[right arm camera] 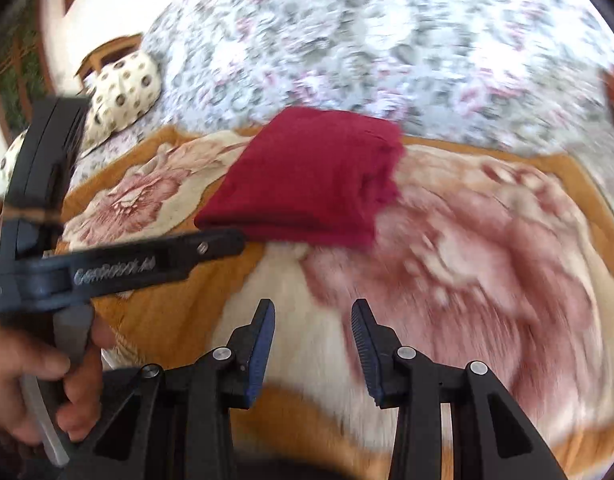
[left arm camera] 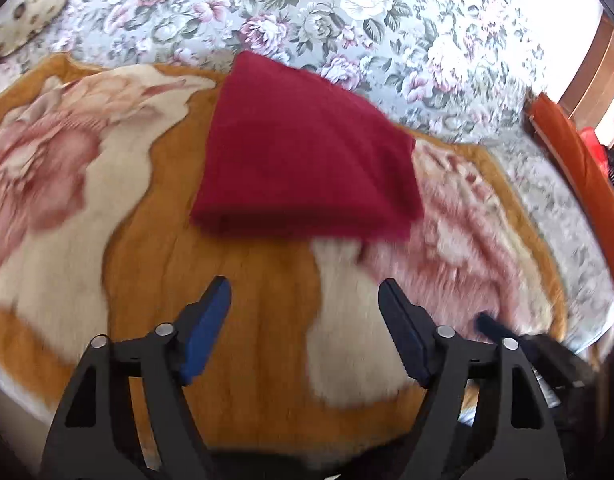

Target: Fold small clothes

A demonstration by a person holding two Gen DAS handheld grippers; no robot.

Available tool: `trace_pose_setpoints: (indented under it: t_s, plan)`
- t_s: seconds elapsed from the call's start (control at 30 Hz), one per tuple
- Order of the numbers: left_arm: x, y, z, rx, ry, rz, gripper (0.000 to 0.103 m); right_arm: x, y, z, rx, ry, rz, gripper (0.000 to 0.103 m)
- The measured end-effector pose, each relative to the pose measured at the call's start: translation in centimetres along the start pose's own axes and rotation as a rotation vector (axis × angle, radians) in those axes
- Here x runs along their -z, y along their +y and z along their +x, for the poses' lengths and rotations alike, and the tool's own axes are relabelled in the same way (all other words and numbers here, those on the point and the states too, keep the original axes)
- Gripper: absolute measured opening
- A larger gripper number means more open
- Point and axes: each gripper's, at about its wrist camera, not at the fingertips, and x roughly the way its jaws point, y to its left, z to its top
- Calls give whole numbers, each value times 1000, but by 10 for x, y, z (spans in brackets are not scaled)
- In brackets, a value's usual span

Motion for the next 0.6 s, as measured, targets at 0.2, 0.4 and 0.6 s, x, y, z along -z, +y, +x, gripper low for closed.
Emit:
trace_pose_setpoints:
  t_s: [0.2, 0.4, 0.6]
  plan:
    - [8, -8, -7, -60, -45, 32, 77, 24, -3, -45, 137, -153, 57, 38]
    - [10, -9, -9, -77, -54, 42, 77, 20, 2, -37, 158, -115, 19, 38]
    - [9, -6, -7, -64, -44, 25, 77, 23, 2, -37, 155, -113, 17, 38]
